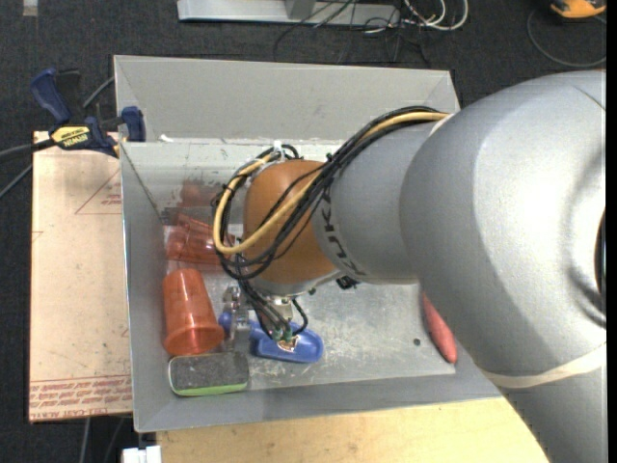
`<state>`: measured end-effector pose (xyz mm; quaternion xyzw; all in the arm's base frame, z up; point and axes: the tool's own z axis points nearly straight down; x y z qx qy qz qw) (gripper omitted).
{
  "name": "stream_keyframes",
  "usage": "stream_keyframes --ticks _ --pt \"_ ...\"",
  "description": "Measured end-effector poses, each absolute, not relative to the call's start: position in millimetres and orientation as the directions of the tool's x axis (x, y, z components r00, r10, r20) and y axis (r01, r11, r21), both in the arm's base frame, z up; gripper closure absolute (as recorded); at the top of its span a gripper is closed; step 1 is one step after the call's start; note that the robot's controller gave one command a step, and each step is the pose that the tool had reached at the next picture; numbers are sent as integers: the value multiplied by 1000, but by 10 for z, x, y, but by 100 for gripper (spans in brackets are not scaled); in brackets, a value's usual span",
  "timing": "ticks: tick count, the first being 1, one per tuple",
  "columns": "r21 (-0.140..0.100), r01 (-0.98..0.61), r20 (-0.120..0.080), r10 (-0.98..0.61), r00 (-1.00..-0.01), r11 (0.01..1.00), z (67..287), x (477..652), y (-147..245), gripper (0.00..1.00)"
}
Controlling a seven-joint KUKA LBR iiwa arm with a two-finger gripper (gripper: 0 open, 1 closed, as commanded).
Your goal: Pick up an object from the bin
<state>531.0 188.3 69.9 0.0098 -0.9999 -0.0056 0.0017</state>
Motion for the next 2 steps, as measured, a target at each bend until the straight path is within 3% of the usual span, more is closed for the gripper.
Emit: stream_keyframes --ticks 1,2 --pt "11 -20 3 -20 -1000 1000 699 5310 1884 100" --pt "12 -46 0 -46 -999 999 1934 5166 2005 100"
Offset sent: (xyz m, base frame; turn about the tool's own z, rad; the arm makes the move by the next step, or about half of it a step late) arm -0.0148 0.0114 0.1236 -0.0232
